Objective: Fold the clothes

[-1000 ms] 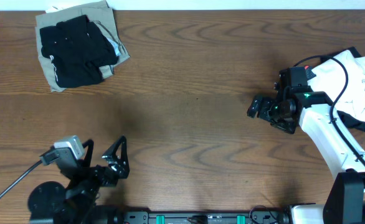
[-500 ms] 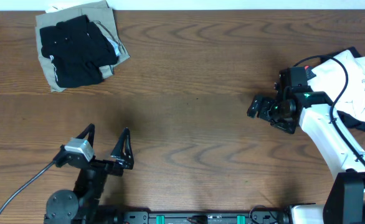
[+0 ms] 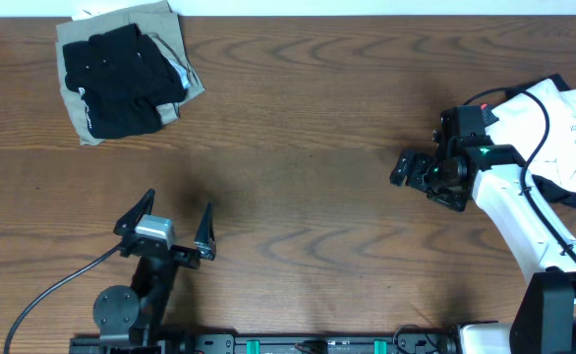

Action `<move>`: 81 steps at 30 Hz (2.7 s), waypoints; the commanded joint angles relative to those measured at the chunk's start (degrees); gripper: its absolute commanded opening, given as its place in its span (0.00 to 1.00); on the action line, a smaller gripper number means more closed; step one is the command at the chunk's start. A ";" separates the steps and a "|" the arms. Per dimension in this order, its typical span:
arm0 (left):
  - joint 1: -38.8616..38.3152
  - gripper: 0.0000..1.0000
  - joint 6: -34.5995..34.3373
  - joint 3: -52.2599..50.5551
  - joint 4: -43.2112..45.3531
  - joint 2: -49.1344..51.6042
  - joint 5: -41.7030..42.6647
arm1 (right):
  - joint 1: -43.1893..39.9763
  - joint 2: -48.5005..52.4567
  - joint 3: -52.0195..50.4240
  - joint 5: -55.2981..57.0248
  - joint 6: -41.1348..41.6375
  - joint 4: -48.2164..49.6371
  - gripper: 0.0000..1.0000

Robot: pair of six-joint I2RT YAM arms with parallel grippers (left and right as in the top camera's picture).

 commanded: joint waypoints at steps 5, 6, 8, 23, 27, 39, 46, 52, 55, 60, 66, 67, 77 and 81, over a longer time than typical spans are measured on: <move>0.81 0.98 8.96 -4.24 1.14 -0.72 -0.39 | -0.50 -0.72 0.68 0.35 -0.44 -0.04 1.00; 0.94 0.98 8.94 -4.63 1.55 -0.72 -0.48 | -0.50 -0.72 0.68 0.37 -0.44 -0.04 0.99; 1.03 0.98 8.46 -5.07 1.70 -0.72 -0.52 | -0.50 -0.72 0.68 0.35 -0.44 -0.04 0.99; 1.03 0.98 -0.52 -10.14 7.93 -0.76 -8.11 | -0.50 -0.72 0.68 0.35 -0.42 -0.07 0.99; 1.18 0.98 -0.55 -10.27 7.96 -0.76 -8.98 | -0.50 -0.72 0.68 0.37 -0.44 -0.04 0.99; 4.04 0.98 -0.52 -10.27 2.27 -0.76 -11.72 | -0.46 -0.72 0.68 0.37 -0.44 -0.04 0.99; 2.93 0.98 -0.55 -10.25 2.27 -0.74 -11.69 | -0.46 -0.72 0.68 0.37 -0.44 -0.07 0.99; 2.60 0.98 -0.55 -10.25 2.27 -0.70 -11.69 | -0.46 -0.72 0.68 0.37 -0.44 -0.04 0.99; 2.60 0.98 -0.55 -10.25 2.27 -0.66 -11.69 | -0.46 -0.72 0.68 0.37 -0.44 -0.07 0.99; 2.60 0.98 -0.55 -10.25 2.27 -0.59 -11.69 | -0.46 -0.72 0.68 0.37 -0.44 -0.04 0.99; 2.60 0.98 -0.55 -10.25 2.27 -0.59 -11.69 | -0.46 -0.72 0.68 0.37 -0.44 -0.07 0.99; 2.60 0.98 -0.55 -10.25 2.27 -0.59 -11.69 | -0.46 -0.72 0.68 0.35 -0.44 -0.04 0.99; 2.60 0.98 -0.55 -10.25 2.27 -0.59 -11.69 | -0.46 -0.72 0.68 0.37 -0.44 -0.07 0.99; 2.60 0.98 -0.55 -10.25 2.27 -0.59 -11.69 | -0.46 -2.60 0.61 0.35 -0.44 -0.07 0.99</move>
